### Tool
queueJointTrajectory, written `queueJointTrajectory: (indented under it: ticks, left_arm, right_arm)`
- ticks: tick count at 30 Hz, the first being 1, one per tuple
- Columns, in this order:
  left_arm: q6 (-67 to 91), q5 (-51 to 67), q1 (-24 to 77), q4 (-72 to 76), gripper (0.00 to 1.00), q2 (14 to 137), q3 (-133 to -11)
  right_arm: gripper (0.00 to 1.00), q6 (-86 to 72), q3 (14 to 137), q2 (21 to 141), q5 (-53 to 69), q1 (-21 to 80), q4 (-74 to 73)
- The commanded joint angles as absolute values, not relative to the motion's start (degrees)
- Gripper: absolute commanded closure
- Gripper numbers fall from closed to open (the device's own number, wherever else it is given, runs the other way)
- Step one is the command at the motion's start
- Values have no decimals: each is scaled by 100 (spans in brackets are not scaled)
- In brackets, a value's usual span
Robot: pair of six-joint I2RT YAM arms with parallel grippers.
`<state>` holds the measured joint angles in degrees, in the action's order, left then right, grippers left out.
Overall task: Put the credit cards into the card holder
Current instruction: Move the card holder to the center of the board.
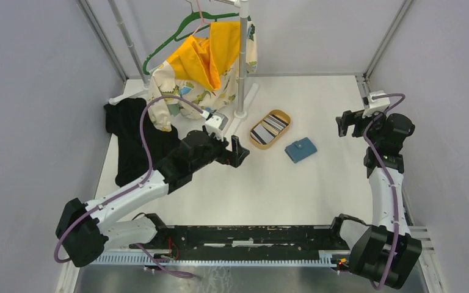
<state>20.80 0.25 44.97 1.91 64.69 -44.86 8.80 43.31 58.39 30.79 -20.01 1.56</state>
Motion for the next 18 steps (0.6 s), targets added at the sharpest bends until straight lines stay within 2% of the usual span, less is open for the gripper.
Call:
queueJointTrajectory:
  ticks: [1,3,6,7,12,18]
  left_arm:
    - [1970,-497,4452,674,0,5858,-4065]
    - [2030,-684,4420,778,0,5658,-3784]
    - [2153,-705,4329,998,0,5452,-3360]
    - [2173,-702,4313,1062,0,5399,-3223]
    - [2194,-1278,4299,1089,0,5175,-2627]
    - [2257,-2312,4298,801,0,4640,-2015]
  right_arm:
    - [2,828,4075,5542,2922,-2029,755]
    - [2,1252,3895,5527,3685,-2023,991]
    - [2,2205,3660,5757,5722,-1947,1178]
    - [2,2226,3661,5896,5885,-1775,1185]
    - [2,3933,4413,6719,4267,-160,-565]
    - [2,3512,5324,7958,3219,822,-544]
